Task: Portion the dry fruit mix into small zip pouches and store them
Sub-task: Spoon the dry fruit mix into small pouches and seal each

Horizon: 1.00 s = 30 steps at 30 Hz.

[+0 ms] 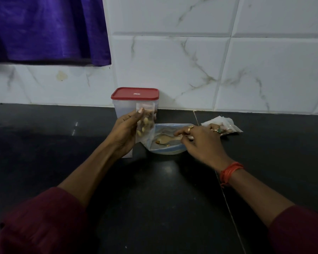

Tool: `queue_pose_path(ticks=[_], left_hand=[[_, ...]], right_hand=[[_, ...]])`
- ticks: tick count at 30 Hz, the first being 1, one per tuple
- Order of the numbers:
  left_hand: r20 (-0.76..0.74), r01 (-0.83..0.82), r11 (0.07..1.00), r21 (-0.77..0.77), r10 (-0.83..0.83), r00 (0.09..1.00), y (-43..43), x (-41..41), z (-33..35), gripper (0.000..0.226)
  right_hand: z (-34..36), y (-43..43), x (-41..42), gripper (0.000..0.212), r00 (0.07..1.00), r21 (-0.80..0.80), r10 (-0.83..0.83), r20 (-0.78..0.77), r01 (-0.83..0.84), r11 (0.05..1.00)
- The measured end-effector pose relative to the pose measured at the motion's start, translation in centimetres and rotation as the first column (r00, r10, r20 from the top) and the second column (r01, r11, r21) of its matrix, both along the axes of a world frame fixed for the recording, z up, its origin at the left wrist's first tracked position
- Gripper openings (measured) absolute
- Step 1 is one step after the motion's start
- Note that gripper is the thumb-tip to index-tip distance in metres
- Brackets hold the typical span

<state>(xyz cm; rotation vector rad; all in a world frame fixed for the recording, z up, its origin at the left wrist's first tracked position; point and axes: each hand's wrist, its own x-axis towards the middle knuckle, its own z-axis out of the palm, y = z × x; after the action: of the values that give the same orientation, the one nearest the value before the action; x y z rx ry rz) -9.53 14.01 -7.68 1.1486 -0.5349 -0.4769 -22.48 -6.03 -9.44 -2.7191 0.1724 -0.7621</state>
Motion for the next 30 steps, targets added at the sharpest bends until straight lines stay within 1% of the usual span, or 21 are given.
queue_pose_path(ticks=[2, 3, 5, 7, 8, 9, 11, 14, 17, 20, 23, 25, 27, 30], left_hand=[[-0.053, 0.029, 0.999, -0.031, -0.031, 0.998, -0.3, -0.5, 0.3, 0.055], [-0.074, 0.043, 0.998, -0.044, -0.047, 0.996, -0.5, -0.9, 0.4, 0.054], [-0.102, 0.069, 0.996, -0.058, -0.075, 0.992, -1.0, -1.8, 0.7, 0.051], [-0.123, 0.095, 0.993, -0.072, -0.104, 0.987, -1.5, -2.6, 0.7, 0.051], [-0.136, 0.107, 0.991, -0.084, -0.118, 0.984, -1.6, -3.0, 0.7, 0.053], [-0.152, 0.115, 0.989, -0.094, -0.129, 0.980, -1.7, -3.2, 0.7, 0.054], [-0.183, 0.131, 0.985, -0.113, -0.150, 0.971, -1.9, -3.5, 0.5, 0.056], [-0.208, 0.130, 0.983, -0.129, -0.155, 0.966, -2.3, -3.6, 0.2, 0.057], [-0.207, 0.106, 0.986, -0.128, -0.131, 0.970, -2.5, -3.8, -0.1, 0.056], [-0.215, 0.043, 0.993, -0.108, -0.065, 0.974, -2.7, -3.7, -0.5, 0.053], [-0.206, -0.012, 0.999, -0.051, 0.001, 0.979, -2.9, -3.7, -0.5, 0.047], [-0.201, -0.026, 0.999, -0.041, 0.017, 0.979, -3.0, -3.8, -0.6, 0.044], [-0.193, -0.029, 0.999, -0.039, 0.020, 0.981, -3.1, -3.9, -0.5, 0.044], [-0.151, -0.041, 0.999, -0.005, 0.040, 0.988, -3.2, -4.3, -0.5, 0.042]], right_hand=[[-0.1, 0.0, 0.0, 0.028, 1.000, -0.036, 0.001, 0.009, -0.001, 0.999], [0.1, 0.1, 0.0, 0.029, 0.999, -0.019, 0.005, 0.037, -0.004, 1.000], [0.3, 0.3, 0.1, 0.030, 0.988, 0.087, 0.037, 0.152, -0.051, 0.995], [0.6, 0.7, 0.3, 0.023, 0.961, 0.219, 0.071, 0.266, -0.132, 0.967], [0.8, 0.8, 0.3, 0.018, 0.952, 0.283, 0.073, 0.296, -0.161, 0.945], [0.9, 1.0, 0.4, 0.015, 0.951, 0.346, 0.065, 0.302, -0.173, 0.922], [1.0, 1.1, 0.4, 0.014, 0.963, 0.439, 0.062, 0.264, -0.176, 0.881], [0.8, 1.0, 0.2, 0.015, 0.980, 0.506, 0.158, 0.119, -0.197, 0.840], [0.8, 1.0, 0.0, 0.009, 0.967, 0.466, 0.255, 0.020, -0.234, 0.853], [1.2, 0.9, -0.2, 0.005, 0.968, 0.405, 0.249, 0.019, -0.235, 0.884], [1.6, 0.9, -0.6, 0.010, 0.975, 0.358, 0.215, 0.051, -0.219, 0.908], [1.7, 1.0, -0.9, 0.009, 0.962, 0.359, 0.273, 0.016, -0.260, 0.896], [1.5, 1.1, -1.1, 0.012, 0.945, 0.365, 0.325, -0.026, -0.294, 0.883], [1.4, 0.8, -1.3, 0.011, 0.935, 0.361, 0.346, -0.074, -0.298, 0.883]])
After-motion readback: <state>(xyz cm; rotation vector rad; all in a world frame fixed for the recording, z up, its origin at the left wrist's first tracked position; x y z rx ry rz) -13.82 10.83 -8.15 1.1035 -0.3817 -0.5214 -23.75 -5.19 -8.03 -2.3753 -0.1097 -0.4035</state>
